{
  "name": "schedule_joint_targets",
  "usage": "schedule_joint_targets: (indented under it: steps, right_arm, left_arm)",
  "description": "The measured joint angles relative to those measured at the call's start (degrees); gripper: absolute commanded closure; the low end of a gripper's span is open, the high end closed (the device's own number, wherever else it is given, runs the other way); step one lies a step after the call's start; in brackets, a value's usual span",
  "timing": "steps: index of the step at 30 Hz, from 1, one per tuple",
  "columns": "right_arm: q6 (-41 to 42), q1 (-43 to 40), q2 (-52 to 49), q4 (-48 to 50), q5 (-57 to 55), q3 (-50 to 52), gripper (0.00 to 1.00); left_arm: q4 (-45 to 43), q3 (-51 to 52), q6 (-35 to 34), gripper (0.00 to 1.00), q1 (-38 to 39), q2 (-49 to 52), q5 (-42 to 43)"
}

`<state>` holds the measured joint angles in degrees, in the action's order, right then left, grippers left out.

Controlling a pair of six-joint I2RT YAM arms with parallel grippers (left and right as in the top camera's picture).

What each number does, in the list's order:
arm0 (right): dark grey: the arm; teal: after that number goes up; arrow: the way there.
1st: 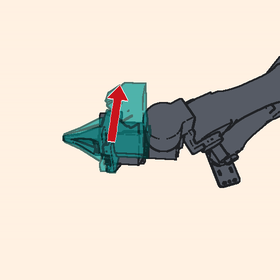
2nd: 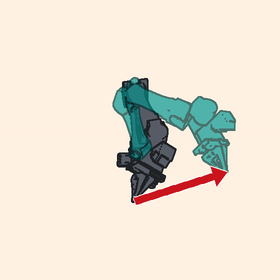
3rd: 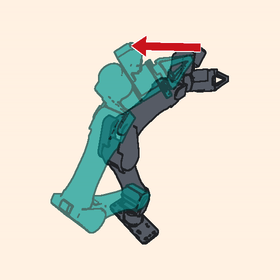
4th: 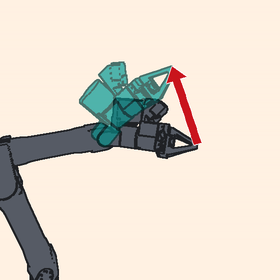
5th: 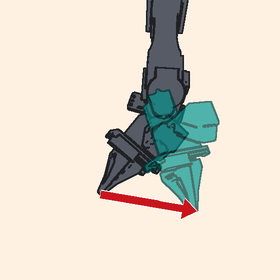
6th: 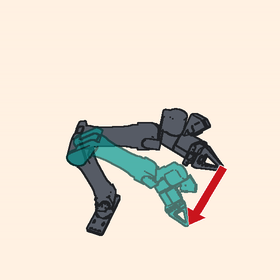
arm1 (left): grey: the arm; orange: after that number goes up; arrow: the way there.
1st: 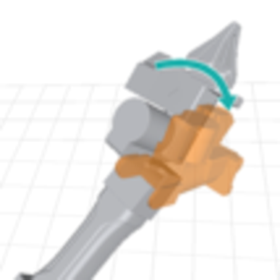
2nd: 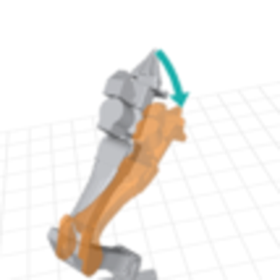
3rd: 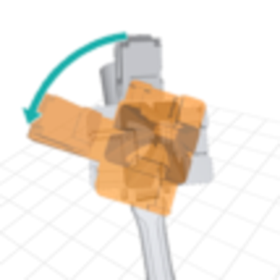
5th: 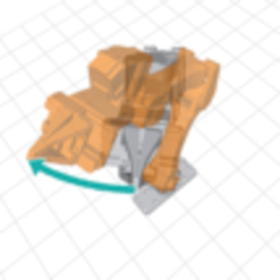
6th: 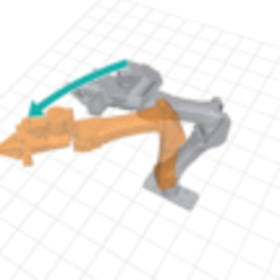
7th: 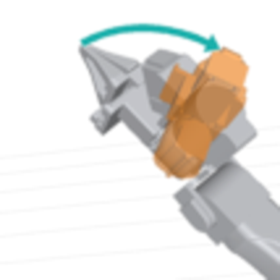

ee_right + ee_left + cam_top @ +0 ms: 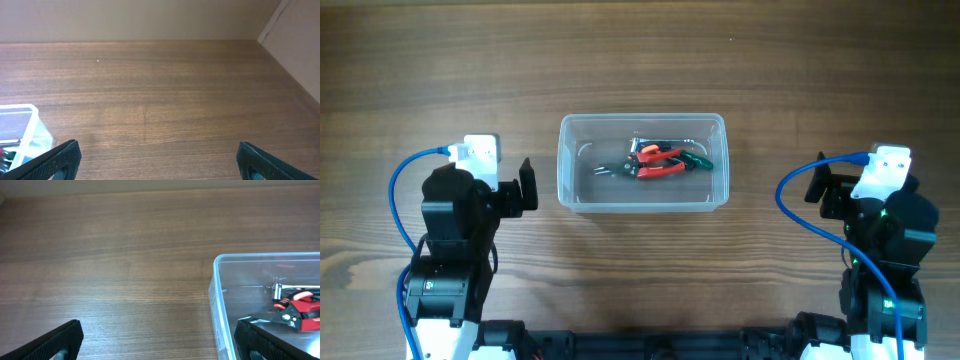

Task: Pack container

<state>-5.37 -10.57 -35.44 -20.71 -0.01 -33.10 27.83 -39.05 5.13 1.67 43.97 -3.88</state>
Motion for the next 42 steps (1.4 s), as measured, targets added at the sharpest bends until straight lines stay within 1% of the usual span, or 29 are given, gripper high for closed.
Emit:
schedule_joint_targets:
  steps: [6, 8, 11, 12, 15, 17, 18, 20, 21, 23, 26, 28, 30, 32, 34, 36, 37, 40, 42]
  right_arm:
    - [0.02, 0.0, -5.35, 0.0, 0.0, -0.02, 0.0]
    - [0.02, 0.02, -8.72, -0.13, 0.0, 0.0, 0.0]
    - [0.02, 0.28, -7.82, -1.86, 0.0, 0.0, 0.0]
    - [0.02, 0.66, -6.25, -2.32, 0.02, 0.0, 0.0]
    - [0.02, 2.95, 2.56, -3.89, 0.07, 0.0, 0.0]
    - [0.0, 7.26, 11.74, -4.15, 0.24, 0.0, 0.0]
    - [0.0, 8.26, 13.62, -4.42, 0.31, 0.02, 0.0]
    - [0.02, 10.14, 18.99, -7.3, 0.44, 0.0, 0.0]
    - [0.02, 11.15, 23.41, -10.05, 0.48, 0.0, 0.0]
    - [0.31, 11.74, 28.63, -13.27, 0.85, 0.02, 0.0]
    - [1.7, 11.85, 34.16, -13.55, 1.55, 0.55, 0.0]
    - [2.78, 11.85, 34.77, -11.3, 2.23, 4.02, 0.0]
    - [2.91, 11.89, 34.77, -1.14, 2.64, 10.47, 0.0]
    - [2.97, 11.89, 34.77, 12.57, 2.51, 16.96, 0.0]
    - [2.99, 11.89, 34.8, 23.82, 1.81, 23.1, 0.0]
    - [3.21, 11.89, 34.82, 30.01, 1.03, 30.49, 0.0]
    - [3.87, 11.89, 34.8, 28.41, 1.03, 32.68, 0.0]
    - [5.01, 11.89, 34.8, 21.22, 1.03, 32.76, 0.0]
    - [6.12, 11.89, 34.8, 20.76, 1.03, 32.76, 0.0]
  left_arm:
    - [3.15, 0.0, 0.0, 0.0, 0.0, 0.0, -0.66]
    - [3.45, 0.02, 0.0, 0.0, 0.0, 0.0, -0.81]
    - [3.45, 0.02, 0.0, 0.0, 0.0, 0.0, -0.81]
    - [3.48, 0.02, 0.0, 0.0, 0.0, 0.0, -0.79]
    - [3.52, 0.02, 0.0, 0.0, 0.0, 0.0, -0.79]
    - [3.48, 0.09, 0.0, 0.0, 0.0, -0.02, -0.81]
    - [3.45, 0.11, 0.0, 0.0, 0.0, 0.0, -0.79]
    - [3.45, 0.11, 0.0, 0.0, 0.0, -0.02, -0.81]
    - [3.48, 0.11, 0.0, 0.0, 0.0, 0.0, -0.81]
    - [3.45, 0.11, 0.0, 0.0, 0.0, -0.04, -0.81]
    - [3.52, 0.11, 0.0, 0.0, 0.0, -0.04, -0.81]
    - [3.5, 0.11, 0.0, 0.0, 0.0, -0.04, -0.81]
    - [3.5, 0.13, 0.0, 0.0, 0.0, -0.04, -0.81]
    - [3.56, 0.22, 0.0, 0.0, 0.0, -0.04, -0.81]
    - [3.56, 0.24, 0.0, 0.0, 0.0, -0.04, -0.81]
    - [3.58, 0.24, 0.0, 0.0, 0.0, -0.04, -0.81]
    - [3.61, 0.24, 0.0, 0.0, 0.0, -0.04, -0.81]
    - [3.58, 0.24, 0.0, 0.0, 0.0, -0.04, -0.81]
    - [3.61, 0.24, 0.0, 0.0, 0.0, -0.04, -0.81]
